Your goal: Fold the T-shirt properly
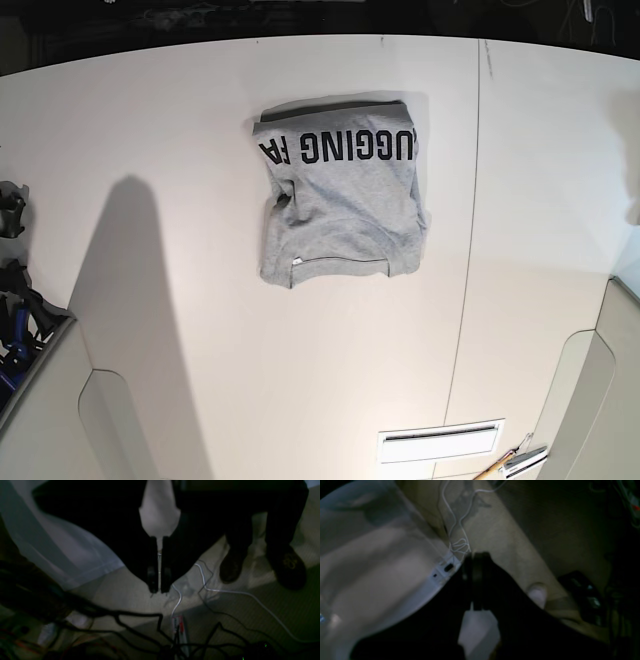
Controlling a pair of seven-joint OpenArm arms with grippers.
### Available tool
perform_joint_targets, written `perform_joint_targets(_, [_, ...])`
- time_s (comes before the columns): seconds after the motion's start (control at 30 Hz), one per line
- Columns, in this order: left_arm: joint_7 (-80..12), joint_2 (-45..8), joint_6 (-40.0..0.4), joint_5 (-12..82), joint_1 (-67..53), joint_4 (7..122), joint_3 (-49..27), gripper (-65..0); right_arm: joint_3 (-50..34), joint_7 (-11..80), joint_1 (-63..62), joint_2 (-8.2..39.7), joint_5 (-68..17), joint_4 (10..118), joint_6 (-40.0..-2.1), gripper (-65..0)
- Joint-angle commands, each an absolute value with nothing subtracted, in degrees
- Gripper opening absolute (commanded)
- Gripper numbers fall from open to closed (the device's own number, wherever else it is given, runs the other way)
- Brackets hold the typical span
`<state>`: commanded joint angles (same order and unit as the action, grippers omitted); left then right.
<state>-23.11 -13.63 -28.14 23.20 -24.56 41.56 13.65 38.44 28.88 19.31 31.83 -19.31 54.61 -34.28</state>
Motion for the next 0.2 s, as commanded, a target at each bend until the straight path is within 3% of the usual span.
perform_joint_targets(0.2, [-23.1, -13.6, -27.0, 23.1, -23.0, 41.6, 13.6, -61.7, 38.4, 28.9, 17.5, 30.6, -19.5, 52.5, -34.3, -65.0])
